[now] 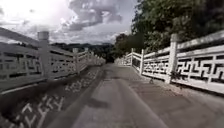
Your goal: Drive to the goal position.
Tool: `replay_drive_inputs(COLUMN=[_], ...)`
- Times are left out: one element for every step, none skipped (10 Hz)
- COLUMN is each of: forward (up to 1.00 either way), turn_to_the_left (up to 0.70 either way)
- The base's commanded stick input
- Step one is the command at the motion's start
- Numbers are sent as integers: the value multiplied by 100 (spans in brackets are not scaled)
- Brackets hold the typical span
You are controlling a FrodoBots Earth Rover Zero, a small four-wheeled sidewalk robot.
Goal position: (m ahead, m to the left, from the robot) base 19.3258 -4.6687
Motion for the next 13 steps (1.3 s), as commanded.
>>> replay_drive_inputs(forward=[45,45,45,45,57,70,70,70,70,70,70,70,70], turn_to_the_left=[0,0,0,0,0,0,0,0,0,0,0,0,0])
